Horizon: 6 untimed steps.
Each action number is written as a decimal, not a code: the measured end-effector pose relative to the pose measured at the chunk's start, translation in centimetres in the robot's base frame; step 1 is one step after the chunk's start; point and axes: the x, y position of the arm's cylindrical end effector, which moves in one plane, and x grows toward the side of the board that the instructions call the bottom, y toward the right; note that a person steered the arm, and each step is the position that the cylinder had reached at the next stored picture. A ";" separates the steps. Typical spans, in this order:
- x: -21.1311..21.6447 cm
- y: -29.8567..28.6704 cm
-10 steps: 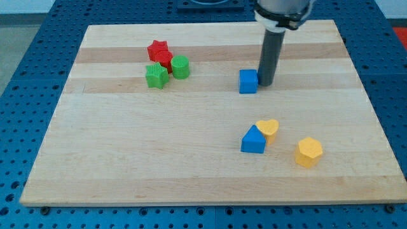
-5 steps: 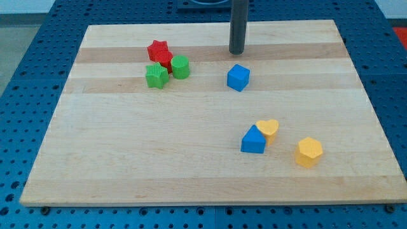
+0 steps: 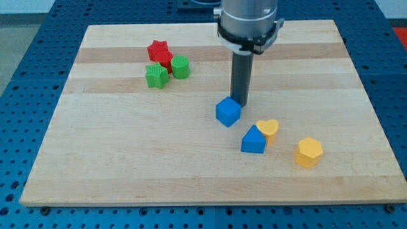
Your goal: Move the blue cube to the bottom of the board
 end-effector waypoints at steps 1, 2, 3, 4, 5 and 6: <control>1.9 -0.7; 0.9 -2.1; -2.4 -3.9; -3.3 -4.6; -3.1 -4.6; -1.3 -4.6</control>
